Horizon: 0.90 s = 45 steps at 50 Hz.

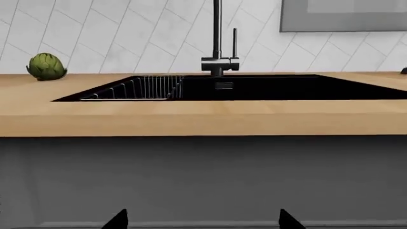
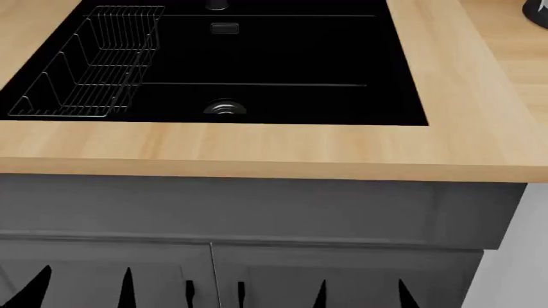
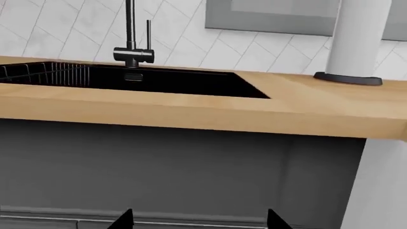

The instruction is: Pick the cherry from the counter and place it in the sink

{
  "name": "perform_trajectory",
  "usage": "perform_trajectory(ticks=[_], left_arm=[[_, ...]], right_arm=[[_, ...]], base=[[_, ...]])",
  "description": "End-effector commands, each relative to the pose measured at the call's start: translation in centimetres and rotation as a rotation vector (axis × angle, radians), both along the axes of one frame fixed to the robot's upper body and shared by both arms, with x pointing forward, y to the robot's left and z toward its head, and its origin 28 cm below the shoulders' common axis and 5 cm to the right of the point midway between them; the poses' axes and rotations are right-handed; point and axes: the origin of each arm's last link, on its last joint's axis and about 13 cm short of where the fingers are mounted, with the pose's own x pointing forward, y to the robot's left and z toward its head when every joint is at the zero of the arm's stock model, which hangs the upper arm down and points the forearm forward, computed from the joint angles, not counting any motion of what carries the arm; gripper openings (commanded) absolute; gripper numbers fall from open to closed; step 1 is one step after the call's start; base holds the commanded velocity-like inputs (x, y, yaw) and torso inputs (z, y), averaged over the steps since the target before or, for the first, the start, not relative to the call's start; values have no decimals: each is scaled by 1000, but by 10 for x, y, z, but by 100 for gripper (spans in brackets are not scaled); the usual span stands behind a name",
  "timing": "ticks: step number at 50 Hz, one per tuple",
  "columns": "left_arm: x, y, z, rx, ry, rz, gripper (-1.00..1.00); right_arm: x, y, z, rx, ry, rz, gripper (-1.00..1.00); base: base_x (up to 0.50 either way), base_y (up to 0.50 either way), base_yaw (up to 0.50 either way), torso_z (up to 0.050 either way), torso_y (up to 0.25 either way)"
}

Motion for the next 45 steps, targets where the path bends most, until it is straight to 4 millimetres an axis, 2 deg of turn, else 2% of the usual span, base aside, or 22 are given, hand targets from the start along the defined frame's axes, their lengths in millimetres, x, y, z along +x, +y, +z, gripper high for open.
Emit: perform_trajectory(ticks=[1, 3, 4, 5, 6, 21, 32, 36, 45], left_arm=[[1, 2, 25, -3, -53, 4, 100], [1, 3, 30, 1, -56, -1, 100], [12, 12, 72, 113, -157, -47, 100], [8, 10, 80, 121, -135, -47, 100], [6, 9, 85, 156, -237, -57, 100], [7, 11, 94, 147, -242, -41, 100], [12, 22, 120, 128, -167, -17, 100], [13, 28, 130, 134, -146, 20, 100], [14, 44, 147, 119, -135, 116, 100]], right_arm=[[0, -1, 23, -26, -61, 7, 100], [1, -1, 29, -27, -73, 14, 100], [4, -8, 61, -84, -125, 20, 100], [1, -8, 64, -95, -84, 13, 100], [2, -8, 70, -95, -156, -9, 100], [5, -10, 82, -45, -189, -10, 100], [7, -23, 112, -26, -132, 14, 100], [5, -31, 124, -97, -123, -19, 100], [6, -44, 139, -97, -115, -78, 100]], base=[[0, 0, 0, 0, 0], [0, 0, 0, 0, 0], [0, 0, 0, 0, 0], [0, 0, 0, 0, 0], [0, 0, 0, 0, 0], [0, 0, 0, 0, 0], [0, 0, 0, 0, 0], [0, 0, 0, 0, 0], [0, 0, 0, 0, 0]])
